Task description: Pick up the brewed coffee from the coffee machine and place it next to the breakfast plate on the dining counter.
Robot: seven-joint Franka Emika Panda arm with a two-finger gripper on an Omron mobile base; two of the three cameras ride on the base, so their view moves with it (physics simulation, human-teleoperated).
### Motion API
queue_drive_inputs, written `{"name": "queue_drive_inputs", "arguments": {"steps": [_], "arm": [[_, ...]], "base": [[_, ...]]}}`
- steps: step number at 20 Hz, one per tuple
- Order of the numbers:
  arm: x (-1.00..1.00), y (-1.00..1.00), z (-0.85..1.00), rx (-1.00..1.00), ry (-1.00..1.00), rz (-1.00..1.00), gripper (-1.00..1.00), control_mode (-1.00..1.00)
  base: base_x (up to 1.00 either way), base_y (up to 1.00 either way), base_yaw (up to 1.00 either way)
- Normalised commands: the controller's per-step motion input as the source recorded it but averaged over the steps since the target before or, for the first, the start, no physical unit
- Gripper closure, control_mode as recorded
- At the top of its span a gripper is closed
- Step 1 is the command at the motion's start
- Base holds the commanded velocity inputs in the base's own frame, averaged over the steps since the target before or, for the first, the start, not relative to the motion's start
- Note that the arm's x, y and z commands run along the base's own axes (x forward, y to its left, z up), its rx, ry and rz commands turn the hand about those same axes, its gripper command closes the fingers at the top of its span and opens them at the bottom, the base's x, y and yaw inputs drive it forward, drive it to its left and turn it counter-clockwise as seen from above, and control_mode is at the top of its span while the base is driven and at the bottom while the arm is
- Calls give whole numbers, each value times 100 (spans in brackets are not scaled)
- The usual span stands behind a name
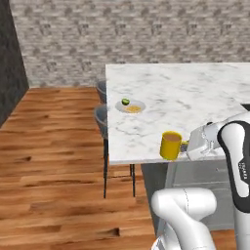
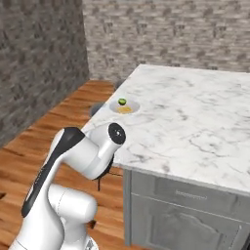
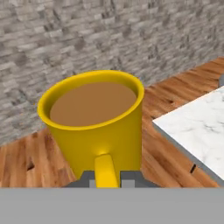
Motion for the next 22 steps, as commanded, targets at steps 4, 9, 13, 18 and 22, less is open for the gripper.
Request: {"name": "queue_drive_inputs", "arguments": {"steps": [4,9,13,18,22], "arm": [[0,0,0,0,0,0,100,100],[0,0,0,0,0,0,100,100],[0,0,0,0,0,0,100,100],[0,0,0,0,0,0,100,100],[0,0,0,0,0,0,100,100]], "base": [[62,100,-54],[45,100,-51],[34,100,-50],[42,100,-53],[49,100,-57]]}}
